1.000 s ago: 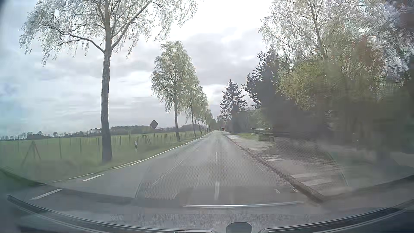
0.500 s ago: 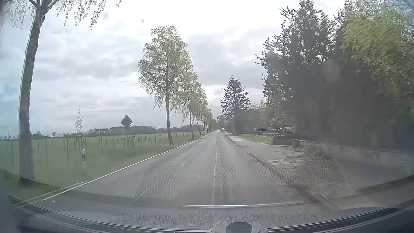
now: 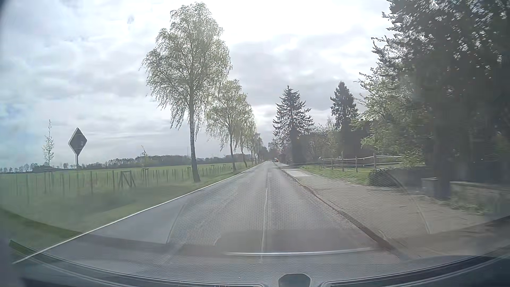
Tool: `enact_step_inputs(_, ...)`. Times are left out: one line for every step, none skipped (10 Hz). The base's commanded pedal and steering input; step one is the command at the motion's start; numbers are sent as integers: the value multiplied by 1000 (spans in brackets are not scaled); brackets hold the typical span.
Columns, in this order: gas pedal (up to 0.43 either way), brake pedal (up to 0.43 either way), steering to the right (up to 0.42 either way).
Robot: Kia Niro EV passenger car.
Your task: Follow the waypoints while adhering to traffic rules and regulations
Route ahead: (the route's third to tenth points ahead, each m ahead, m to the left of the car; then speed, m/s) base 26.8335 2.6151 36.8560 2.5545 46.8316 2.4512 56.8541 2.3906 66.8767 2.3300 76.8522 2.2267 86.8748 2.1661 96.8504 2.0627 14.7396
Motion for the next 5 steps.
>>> enact_step_inputs(189, 0, -5)
enact_step_inputs(189, 0, -5)
enact_step_inputs(189, 0, -5)
enact_step_inputs(189, 0, -5)
enact_step_inputs(189, 0, -5)
